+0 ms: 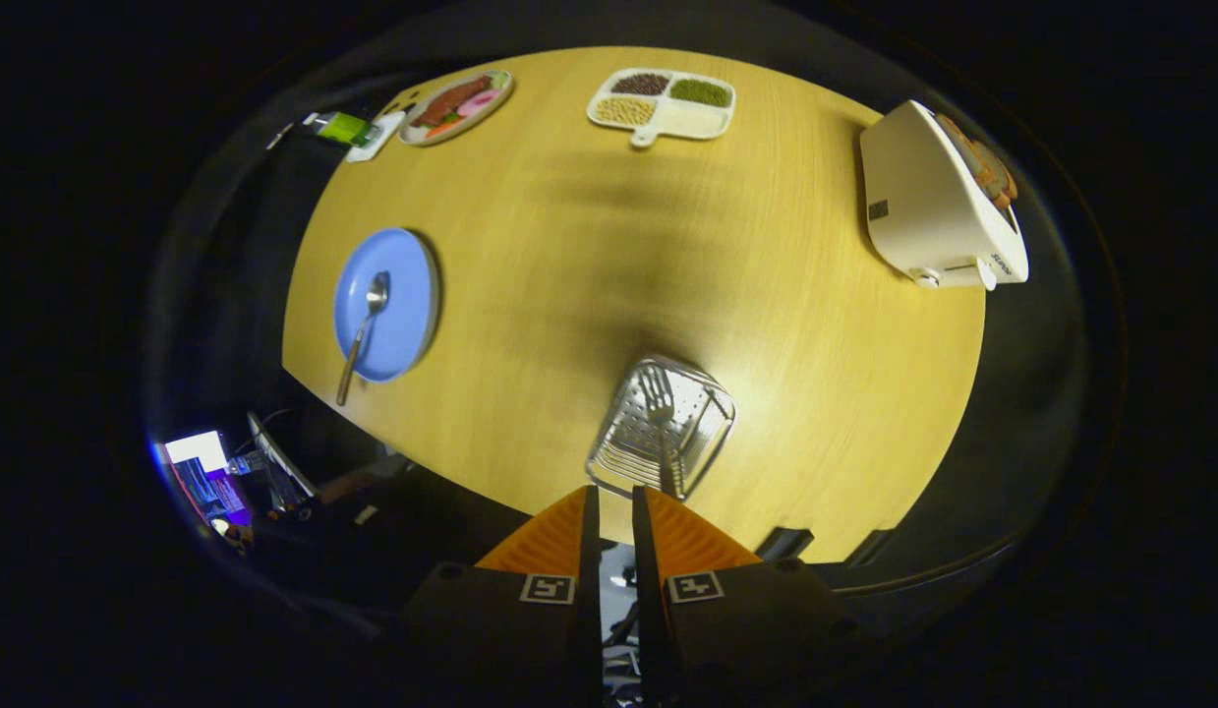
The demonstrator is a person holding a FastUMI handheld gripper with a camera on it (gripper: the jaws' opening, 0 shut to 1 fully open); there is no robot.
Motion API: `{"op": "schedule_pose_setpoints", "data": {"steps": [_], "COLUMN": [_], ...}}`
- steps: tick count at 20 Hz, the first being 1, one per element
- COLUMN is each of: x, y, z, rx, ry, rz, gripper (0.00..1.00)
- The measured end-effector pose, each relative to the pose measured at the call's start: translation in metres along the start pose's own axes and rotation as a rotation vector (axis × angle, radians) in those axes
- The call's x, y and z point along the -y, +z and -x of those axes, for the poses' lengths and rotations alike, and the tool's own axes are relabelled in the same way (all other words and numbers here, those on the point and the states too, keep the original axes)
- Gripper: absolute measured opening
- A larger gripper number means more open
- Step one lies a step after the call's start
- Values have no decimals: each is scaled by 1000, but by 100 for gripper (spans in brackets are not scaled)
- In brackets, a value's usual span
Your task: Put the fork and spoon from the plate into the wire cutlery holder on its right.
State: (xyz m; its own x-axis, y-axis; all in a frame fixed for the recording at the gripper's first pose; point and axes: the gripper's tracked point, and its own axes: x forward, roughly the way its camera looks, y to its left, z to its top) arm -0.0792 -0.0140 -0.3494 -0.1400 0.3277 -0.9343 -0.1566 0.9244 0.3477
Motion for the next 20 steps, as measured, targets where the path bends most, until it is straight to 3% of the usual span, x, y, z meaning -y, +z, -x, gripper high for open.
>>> {"op": "schedule_pose_setpoints", "data": {"steps": [4, 9, 11, 20], "x": [-91, -191, -225, -285], "y": [21, 30, 35, 51], "z": [0, -38, -62, -174], "rx": [145, 138, 114, 33], "ry": [154, 254, 286, 212], "rz": [-24, -44, -87, -156], "gripper": [32, 49, 51, 51]}}
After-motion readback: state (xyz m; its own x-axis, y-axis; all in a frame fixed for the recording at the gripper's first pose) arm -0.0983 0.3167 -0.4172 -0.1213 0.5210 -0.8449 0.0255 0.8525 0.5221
